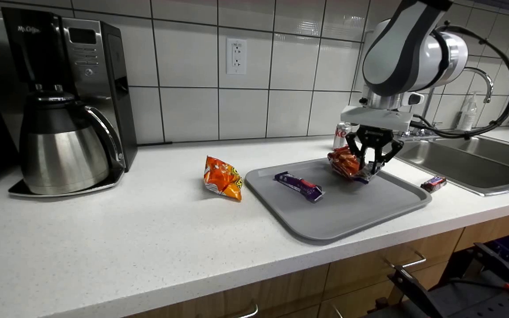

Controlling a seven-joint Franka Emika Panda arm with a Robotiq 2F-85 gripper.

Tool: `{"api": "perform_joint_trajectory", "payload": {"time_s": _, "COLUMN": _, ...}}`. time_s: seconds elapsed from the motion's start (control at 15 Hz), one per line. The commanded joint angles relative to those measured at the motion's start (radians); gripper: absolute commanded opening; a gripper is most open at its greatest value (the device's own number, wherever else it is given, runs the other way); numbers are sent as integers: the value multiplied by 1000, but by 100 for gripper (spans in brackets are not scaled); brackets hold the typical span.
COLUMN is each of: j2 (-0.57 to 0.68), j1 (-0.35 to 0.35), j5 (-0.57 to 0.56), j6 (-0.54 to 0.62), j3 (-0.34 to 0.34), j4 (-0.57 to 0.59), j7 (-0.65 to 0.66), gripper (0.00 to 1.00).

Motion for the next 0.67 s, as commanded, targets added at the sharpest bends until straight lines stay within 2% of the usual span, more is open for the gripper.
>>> {"api": "perform_joint_trajectory", "payload": {"time_s": 0.0, "j2": -39, "j1": -4, "j5": -51, "j6": 33, "j3": -4, "j4": -44, "j7": 51, "gripper": 7}}
{"api": "perform_joint_trajectory", "payload": {"time_s": 0.6, "j2": -26, "j1": -2, "j5": -89, "j6": 73, "j3": -26, "j4": -60, "j7": 81, "gripper": 7}}
